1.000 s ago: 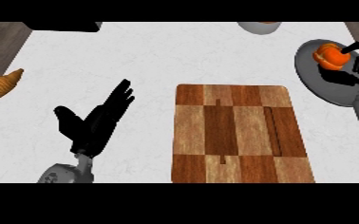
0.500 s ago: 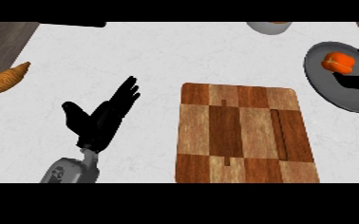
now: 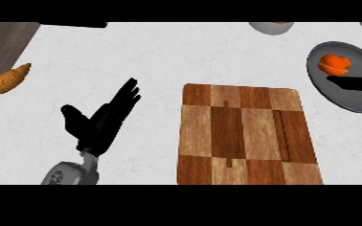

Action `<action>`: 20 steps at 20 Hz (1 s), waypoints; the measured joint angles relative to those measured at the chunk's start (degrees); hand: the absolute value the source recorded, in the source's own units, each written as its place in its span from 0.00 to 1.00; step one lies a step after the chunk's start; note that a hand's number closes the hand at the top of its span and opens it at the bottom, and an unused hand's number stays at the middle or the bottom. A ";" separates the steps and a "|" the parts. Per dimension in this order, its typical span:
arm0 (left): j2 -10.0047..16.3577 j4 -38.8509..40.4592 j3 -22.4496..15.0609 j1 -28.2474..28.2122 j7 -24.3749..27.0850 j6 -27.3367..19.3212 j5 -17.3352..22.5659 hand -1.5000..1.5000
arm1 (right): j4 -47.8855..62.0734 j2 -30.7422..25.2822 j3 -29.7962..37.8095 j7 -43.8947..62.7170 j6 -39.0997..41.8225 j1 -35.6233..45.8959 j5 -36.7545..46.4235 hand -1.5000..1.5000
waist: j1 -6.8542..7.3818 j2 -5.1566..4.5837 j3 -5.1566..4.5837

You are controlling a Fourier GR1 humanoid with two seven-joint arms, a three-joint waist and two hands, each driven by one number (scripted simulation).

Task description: Pick the squash from the cutting board and place it in the pan

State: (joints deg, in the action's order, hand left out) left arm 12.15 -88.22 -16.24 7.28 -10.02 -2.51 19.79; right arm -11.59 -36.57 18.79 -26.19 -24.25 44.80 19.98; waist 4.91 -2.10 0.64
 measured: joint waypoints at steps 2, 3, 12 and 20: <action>-0.04 0.08 0.32 -0.17 0.13 -0.13 0.08 0.50 | -0.37 0.16 2.97 -2.52 2.20 0.19 -3.13 0.00 | -0.37 0.05 0.02; -0.02 -0.01 0.56 -0.01 -0.09 -0.17 0.24 0.50 | -0.40 -0.07 4.35 -3.55 3.70 0.27 -4.59 0.00 | -0.56 0.07 0.03; -0.31 0.44 1.24 0.35 -0.13 -0.30 0.20 0.50 | 2.87 -4.54 11.20 -7.52 21.91 -2.67 -11.92 0.00 | -1.46 0.13 -0.03; -0.91 0.66 1.12 -0.26 0.06 -0.76 -0.46 0.50 | 4.06 -9.58 12.28 -13.40 38.79 -8.89 -13.30 0.00 | -2.17 0.44 -0.04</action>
State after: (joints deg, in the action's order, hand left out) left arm 11.23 -87.56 -15.12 7.02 -9.96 -3.27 19.33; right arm -7.53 -46.15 31.07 -39.59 14.54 35.91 6.68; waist 2.74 -1.65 0.60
